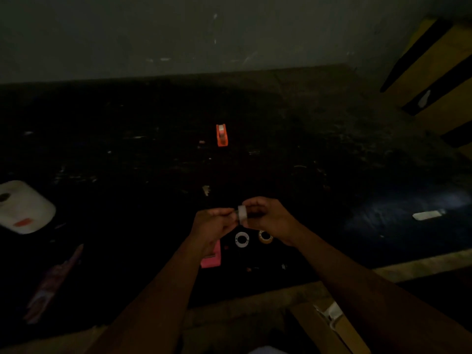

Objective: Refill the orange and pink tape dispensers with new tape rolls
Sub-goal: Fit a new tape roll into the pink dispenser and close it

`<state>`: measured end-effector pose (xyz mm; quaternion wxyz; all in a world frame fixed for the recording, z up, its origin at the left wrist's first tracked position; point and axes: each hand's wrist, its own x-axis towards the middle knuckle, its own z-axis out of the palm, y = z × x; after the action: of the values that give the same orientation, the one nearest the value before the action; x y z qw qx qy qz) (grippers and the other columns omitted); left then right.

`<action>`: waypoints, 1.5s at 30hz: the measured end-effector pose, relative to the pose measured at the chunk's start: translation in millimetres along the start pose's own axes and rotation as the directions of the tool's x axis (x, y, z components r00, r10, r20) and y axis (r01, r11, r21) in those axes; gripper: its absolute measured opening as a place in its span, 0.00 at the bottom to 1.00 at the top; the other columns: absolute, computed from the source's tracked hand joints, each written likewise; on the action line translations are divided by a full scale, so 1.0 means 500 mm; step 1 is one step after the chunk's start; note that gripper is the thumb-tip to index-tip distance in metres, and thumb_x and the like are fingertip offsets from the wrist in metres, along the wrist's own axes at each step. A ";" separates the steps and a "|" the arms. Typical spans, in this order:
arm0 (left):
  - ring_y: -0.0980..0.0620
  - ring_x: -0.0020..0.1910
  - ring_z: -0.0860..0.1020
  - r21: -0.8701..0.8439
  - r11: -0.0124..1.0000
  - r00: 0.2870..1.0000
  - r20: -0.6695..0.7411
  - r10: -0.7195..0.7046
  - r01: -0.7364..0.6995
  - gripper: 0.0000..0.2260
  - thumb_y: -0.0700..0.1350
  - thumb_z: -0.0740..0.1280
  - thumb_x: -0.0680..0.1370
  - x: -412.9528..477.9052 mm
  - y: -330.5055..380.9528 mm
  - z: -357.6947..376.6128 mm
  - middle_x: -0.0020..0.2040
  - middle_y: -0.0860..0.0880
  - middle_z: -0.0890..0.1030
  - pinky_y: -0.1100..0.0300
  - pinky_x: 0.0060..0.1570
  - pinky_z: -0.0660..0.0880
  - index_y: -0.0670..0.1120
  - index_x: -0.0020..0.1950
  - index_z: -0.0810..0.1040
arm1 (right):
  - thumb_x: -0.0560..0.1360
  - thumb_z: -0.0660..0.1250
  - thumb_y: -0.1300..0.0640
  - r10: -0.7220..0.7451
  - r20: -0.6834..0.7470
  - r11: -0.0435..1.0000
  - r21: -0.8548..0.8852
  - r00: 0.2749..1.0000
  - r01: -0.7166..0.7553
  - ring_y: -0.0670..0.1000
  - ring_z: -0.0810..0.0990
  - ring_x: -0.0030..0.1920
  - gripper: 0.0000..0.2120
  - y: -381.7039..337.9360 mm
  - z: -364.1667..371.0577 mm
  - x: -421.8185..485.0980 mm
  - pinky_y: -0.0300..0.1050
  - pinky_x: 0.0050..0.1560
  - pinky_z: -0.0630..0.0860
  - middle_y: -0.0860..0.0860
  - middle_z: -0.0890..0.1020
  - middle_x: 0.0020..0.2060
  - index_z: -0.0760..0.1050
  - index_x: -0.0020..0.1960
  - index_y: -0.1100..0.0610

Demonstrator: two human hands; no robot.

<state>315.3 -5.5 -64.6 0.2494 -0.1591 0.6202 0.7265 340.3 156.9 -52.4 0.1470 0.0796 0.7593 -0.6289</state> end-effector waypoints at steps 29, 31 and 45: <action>0.50 0.43 0.80 -0.028 1.000 0.999 0.033 0.010 -0.009 0.14 0.27 0.62 0.77 -0.037 0.025 -0.088 0.45 0.43 0.81 0.66 0.38 0.80 0.34 0.61 0.76 | 0.69 0.72 0.69 0.000 0.087 0.982 0.190 0.996 -0.016 0.50 0.83 0.44 0.21 -0.046 0.087 -0.018 0.41 0.40 0.82 0.55 0.82 0.47 0.73 0.59 0.61; 0.50 0.44 0.81 -0.048 0.999 0.999 0.044 0.006 -0.004 0.11 0.29 0.63 0.77 -0.039 0.028 -0.084 0.46 0.43 0.82 0.65 0.40 0.81 0.36 0.57 0.78 | 0.70 0.72 0.67 0.025 0.057 0.985 0.168 0.998 -0.034 0.52 0.83 0.45 0.19 -0.045 0.085 -0.013 0.46 0.44 0.82 0.54 0.82 0.46 0.74 0.59 0.59; 0.51 0.45 0.80 -0.042 0.999 0.997 0.068 -0.028 0.031 0.09 0.33 0.66 0.77 -0.036 0.042 -0.072 0.46 0.45 0.82 0.61 0.47 0.79 0.38 0.56 0.80 | 0.77 0.63 0.60 0.156 -0.009 0.964 0.218 0.988 -0.150 0.55 0.83 0.41 0.08 -0.050 0.079 0.006 0.48 0.43 0.81 0.59 0.82 0.49 0.78 0.54 0.54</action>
<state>315.5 -45.8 -44.1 0.2774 -0.1489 0.5934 0.7408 334.5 113.1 -36.4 0.1756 0.1616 0.6796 -0.6937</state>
